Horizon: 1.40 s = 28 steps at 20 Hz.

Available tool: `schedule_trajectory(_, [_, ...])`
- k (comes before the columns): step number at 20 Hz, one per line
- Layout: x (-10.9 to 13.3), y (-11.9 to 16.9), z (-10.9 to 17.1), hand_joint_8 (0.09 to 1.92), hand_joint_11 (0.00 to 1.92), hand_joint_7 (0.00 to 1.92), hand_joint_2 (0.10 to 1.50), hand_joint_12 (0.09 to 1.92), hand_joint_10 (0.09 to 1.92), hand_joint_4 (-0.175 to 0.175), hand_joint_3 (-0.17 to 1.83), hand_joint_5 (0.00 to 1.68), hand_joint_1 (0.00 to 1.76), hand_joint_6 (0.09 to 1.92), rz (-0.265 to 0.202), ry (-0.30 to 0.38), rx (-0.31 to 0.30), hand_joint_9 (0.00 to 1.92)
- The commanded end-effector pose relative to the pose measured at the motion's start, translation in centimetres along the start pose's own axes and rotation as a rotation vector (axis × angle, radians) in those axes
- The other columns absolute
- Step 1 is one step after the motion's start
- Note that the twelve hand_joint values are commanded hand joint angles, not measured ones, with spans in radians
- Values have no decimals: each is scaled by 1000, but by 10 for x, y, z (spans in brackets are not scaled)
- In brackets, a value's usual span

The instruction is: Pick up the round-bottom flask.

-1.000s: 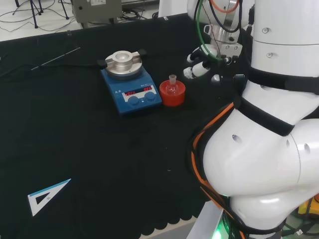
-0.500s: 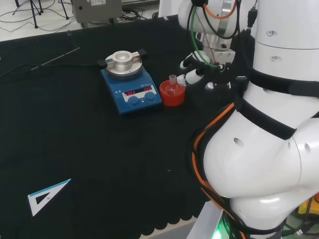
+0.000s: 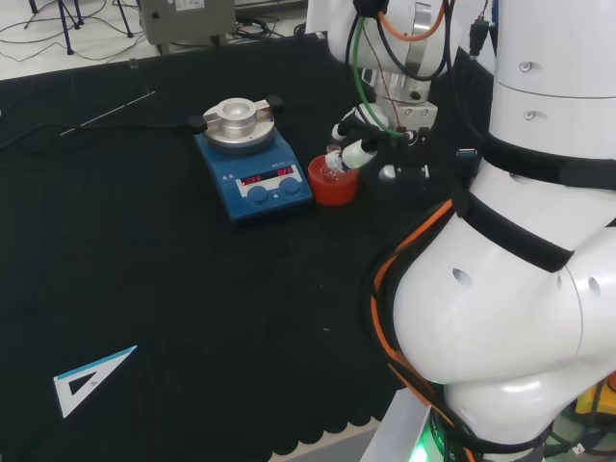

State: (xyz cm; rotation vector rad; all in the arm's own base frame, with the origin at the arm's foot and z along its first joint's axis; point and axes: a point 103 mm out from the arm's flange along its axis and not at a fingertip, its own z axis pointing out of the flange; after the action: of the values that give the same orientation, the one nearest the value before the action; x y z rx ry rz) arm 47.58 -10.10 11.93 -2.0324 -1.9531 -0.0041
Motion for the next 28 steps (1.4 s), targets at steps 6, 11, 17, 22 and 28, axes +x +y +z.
schedule_trajectory(6, [11,10,5,573,0,261,703,1232,600,-17,515,691,780,103,-7,7,-17,370])
schedule_trajectory(11, [13,13,8,571,0,262,702,1233,599,-18,515,688,779,104,-4,-13,-20,371])
schedule_trajectory(17, [12,15,10,569,0,263,700,1234,598,-19,515,680,780,103,2,-6,-12,373])
schedule_trajectory(22, [12,16,14,568,0,263,698,1235,597,-19,515,677,782,103,2,-27,-19,374])
schedule_trajectory(28, [10,18,16,567,0,264,696,1235,595,-19,515,678,787,106,12,-38,-19,375])
